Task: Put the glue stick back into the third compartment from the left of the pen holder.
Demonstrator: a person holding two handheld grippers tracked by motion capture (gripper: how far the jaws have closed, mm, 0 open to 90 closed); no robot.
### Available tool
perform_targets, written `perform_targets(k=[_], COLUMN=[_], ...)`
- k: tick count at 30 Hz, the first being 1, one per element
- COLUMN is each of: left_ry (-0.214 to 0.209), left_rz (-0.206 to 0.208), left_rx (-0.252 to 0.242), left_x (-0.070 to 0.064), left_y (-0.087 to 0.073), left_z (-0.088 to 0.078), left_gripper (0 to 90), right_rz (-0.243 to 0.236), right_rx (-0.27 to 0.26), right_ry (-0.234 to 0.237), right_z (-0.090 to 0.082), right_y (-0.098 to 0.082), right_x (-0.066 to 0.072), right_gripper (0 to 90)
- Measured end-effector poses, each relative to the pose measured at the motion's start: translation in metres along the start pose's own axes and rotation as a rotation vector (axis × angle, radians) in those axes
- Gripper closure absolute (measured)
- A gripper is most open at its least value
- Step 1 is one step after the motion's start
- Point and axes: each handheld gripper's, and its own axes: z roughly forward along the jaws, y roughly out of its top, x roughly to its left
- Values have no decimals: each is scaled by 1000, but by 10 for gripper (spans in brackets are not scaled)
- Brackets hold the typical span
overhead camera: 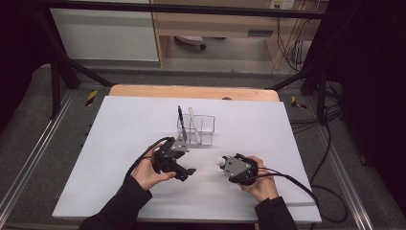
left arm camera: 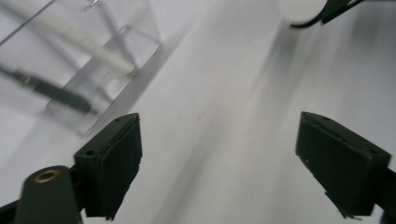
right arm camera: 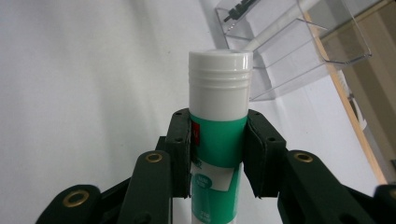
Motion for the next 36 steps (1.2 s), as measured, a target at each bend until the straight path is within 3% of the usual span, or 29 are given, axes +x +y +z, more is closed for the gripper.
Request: perform_targets(k=[7,12,17,22,29,36], left_ry=[66,124,156,190,213,236], left_rz=[-88,-118,-161,-201,-251,-293], left_rx=[-43,-50,-70,-87,-91,-109], left_x=[17,25,34,42,49,54], left_y=[-36,-58,-78,-96,-118,-139], left_z=[-15,-22,-29,-36,-43,-51], left_gripper=[79,64,63,63,63,63], right_rz=[162,272,381,473,603,690], right_rx=[-40,-78,-112,-141,-221,-277], right_ry=[-6,-28,-26,-22,-7,-7], right_z=[0,-2,-4,-6,-8,-5], right_y=[2,3,4,4,6,8], right_x=[-11,-21,-29,-38,-48,-56], right_gripper=[657,657,657,657,657,657])
